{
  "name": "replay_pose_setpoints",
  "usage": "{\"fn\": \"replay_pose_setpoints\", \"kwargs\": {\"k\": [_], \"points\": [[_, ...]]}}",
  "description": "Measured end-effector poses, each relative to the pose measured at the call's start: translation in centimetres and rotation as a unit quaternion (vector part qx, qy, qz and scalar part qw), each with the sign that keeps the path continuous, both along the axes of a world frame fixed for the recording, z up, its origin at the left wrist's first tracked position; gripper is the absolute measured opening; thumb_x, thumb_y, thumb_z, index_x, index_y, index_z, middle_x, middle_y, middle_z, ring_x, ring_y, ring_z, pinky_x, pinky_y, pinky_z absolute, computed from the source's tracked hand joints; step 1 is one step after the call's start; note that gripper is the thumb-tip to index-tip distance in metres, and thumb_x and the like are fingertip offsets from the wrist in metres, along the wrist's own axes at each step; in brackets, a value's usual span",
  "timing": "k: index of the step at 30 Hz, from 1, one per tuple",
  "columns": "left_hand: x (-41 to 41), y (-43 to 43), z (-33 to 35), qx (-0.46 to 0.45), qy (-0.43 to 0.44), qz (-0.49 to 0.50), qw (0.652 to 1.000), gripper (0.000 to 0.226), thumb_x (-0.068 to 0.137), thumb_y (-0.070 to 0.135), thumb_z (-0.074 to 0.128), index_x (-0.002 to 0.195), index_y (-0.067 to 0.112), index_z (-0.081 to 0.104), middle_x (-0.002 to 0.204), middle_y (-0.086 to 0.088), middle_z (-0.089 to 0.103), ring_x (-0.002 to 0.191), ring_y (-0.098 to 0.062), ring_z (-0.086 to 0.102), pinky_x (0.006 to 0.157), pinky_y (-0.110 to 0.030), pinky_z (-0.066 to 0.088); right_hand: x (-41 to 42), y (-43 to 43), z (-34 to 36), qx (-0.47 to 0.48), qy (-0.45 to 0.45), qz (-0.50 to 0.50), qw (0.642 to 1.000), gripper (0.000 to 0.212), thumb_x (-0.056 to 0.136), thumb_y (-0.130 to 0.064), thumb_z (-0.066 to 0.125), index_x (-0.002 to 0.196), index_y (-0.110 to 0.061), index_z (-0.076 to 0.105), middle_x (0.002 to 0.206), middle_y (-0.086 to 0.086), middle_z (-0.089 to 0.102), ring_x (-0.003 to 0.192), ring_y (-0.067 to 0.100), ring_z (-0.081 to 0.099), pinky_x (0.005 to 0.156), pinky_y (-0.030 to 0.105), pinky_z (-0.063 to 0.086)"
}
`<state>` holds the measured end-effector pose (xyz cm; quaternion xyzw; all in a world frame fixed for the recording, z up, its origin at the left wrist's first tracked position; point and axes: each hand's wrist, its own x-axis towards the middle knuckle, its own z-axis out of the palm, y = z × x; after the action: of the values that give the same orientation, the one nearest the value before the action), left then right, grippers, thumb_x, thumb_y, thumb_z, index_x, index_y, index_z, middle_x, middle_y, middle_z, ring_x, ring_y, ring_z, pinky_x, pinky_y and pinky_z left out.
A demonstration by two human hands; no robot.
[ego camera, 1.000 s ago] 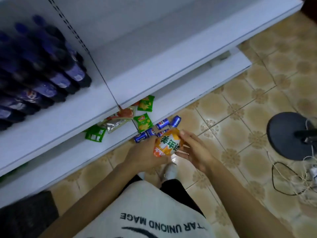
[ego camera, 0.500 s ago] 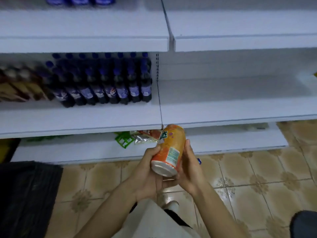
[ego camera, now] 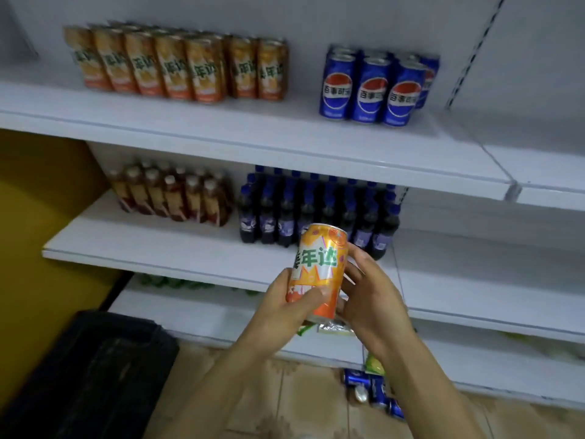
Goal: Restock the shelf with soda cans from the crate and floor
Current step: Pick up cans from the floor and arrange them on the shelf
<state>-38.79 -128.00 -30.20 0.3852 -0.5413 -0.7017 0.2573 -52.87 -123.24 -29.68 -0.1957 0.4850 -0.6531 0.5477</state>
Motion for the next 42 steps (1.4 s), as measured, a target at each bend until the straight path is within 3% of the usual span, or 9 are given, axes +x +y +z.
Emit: {"fn": "replay_pose_setpoints", "kwargs": {"k": [3, 6, 11, 15, 26, 31, 36, 39, 42], "points": [[4.4, -3.5, 1.4, -0.111, -0.035, 0.025, 0.993, 0.055, 0.058, 0.054, 0.073, 0.106, 0.033, 0.055, 0.095, 0.01, 0.071, 0.088, -0.01, 0.069, 0.079, -0.035, 0.058, 5.2, -3.5, 3.0, -0.033, 0.068, 0.004, 0.997, 0.04, 0.082, -0.034, 0.061, 0.12, -0.02, 0.06, 0.111, 0.005, 0.071, 0.098, 0.021, 0.068, 0.077, 0.038, 0.055], [7.9, -6.7, 3.8, -0.212, -0.062, 0.052, 0.974, 0.049, 0.068, 0.043, 0.078, 0.107, 0.036, 0.049, 0.093, 0.013, 0.068, 0.08, 0.0, 0.066, 0.068, -0.024, 0.056, 9.2, -6.6, 6.2, -0.068, 0.166, 0.01, 0.984, 0.048, 0.077, -0.029, 0.069, 0.123, -0.021, 0.055, 0.109, 0.003, 0.071, 0.098, 0.02, 0.07, 0.078, 0.037, 0.059], [11.1, -11.8, 7.5, -0.343, -0.056, 0.091, 0.933, 0.061, 0.06, 0.052, 0.077, 0.108, 0.049, 0.04, 0.113, 0.011, 0.059, 0.097, -0.007, 0.063, 0.077, -0.036, 0.057, 12.9, -10.5, 11.1, -0.101, 0.291, 0.02, 0.951, 0.059, 0.077, -0.015, 0.077, 0.127, -0.025, 0.048, 0.109, -0.003, 0.069, 0.098, 0.011, 0.068, 0.079, 0.029, 0.058], [10.9, -14.6, 9.5, -0.379, -0.03, 0.117, 0.917, 0.063, 0.058, 0.056, 0.073, 0.109, 0.047, 0.037, 0.116, 0.01, 0.059, 0.102, -0.009, 0.062, 0.08, -0.04, 0.057, 14.3, -13.2, 13.9, -0.103, 0.393, -0.013, 0.914, 0.07, 0.073, -0.022, 0.081, 0.129, -0.03, 0.04, 0.104, -0.013, 0.066, 0.092, -0.001, 0.066, 0.08, 0.026, 0.058], [6.5, -22.4, 12.0, -0.376, 0.136, 0.117, 0.909, 0.064, 0.068, 0.044, 0.071, 0.124, 0.034, 0.042, 0.124, 0.003, 0.06, 0.114, -0.013, 0.06, 0.092, -0.04, 0.054, 11.7, -21.4, 18.5, -0.103, 0.529, -0.041, 0.841, 0.085, 0.068, -0.027, 0.082, 0.136, -0.028, 0.032, 0.108, -0.019, 0.058, 0.103, 0.005, 0.061, 0.087, 0.027, 0.054], [4.8, -27.9, 13.1, -0.412, -0.005, 0.128, 0.902, 0.08, 0.061, 0.06, 0.067, 0.129, 0.033, 0.035, 0.123, 0.01, 0.058, 0.109, -0.009, 0.06, 0.089, -0.042, 0.054, 8.8, -27.0, 19.6, -0.075, 0.557, -0.04, 0.826, 0.075, 0.067, -0.027, 0.082, 0.126, -0.025, 0.036, 0.106, -0.011, 0.06, 0.098, 0.011, 0.062, 0.084, 0.033, 0.055], [4.3, -31.6, 12.6, -0.455, -0.185, 0.123, 0.863, 0.109, 0.071, 0.062, 0.069, 0.15, 0.029, 0.001, 0.151, 0.003, 0.033, 0.131, -0.017, 0.042, 0.097, -0.038, 0.046, 5.9, -32.9, 18.2, -0.038, 0.571, -0.043, 0.819, 0.07, 0.065, -0.028, 0.082, 0.119, -0.024, 0.038, 0.11, -0.005, 0.061, 0.101, 0.018, 0.063, 0.087, 0.043, 0.055], [5.1, -33.1, 11.6, -0.494, -0.31, 0.068, 0.81, 0.093, 0.079, 0.064, 0.059, 0.15, 0.028, 0.011, 0.15, 0.004, 0.034, 0.131, -0.018, 0.039, 0.094, -0.036, 0.044, 4.5, -36.4, 16.6, -0.004, 0.571, -0.049, 0.819, 0.064, 0.068, -0.029, 0.08, 0.114, -0.024, 0.036, 0.11, 0.0, 0.063, 0.102, 0.022, 0.063, 0.088, 0.044, 0.054], [5.8, -34.5, 12.0, -0.568, -0.399, -0.03, 0.72, 0.064, 0.087, 0.062, 0.05, 0.141, 0.031, 0.037, 0.135, 0.008, 0.05, 0.121, -0.014, 0.046, 0.087, -0.031, 0.046, 3.5, -39.4, 14.8, 0.029, 0.556, -0.057, 0.829, 0.073, 0.071, -0.028, 0.079, 0.128, -0.018, 0.034, 0.121, 0.004, 0.06, 0.11, 0.025, 0.06, 0.09, 0.037, 0.05]]}}
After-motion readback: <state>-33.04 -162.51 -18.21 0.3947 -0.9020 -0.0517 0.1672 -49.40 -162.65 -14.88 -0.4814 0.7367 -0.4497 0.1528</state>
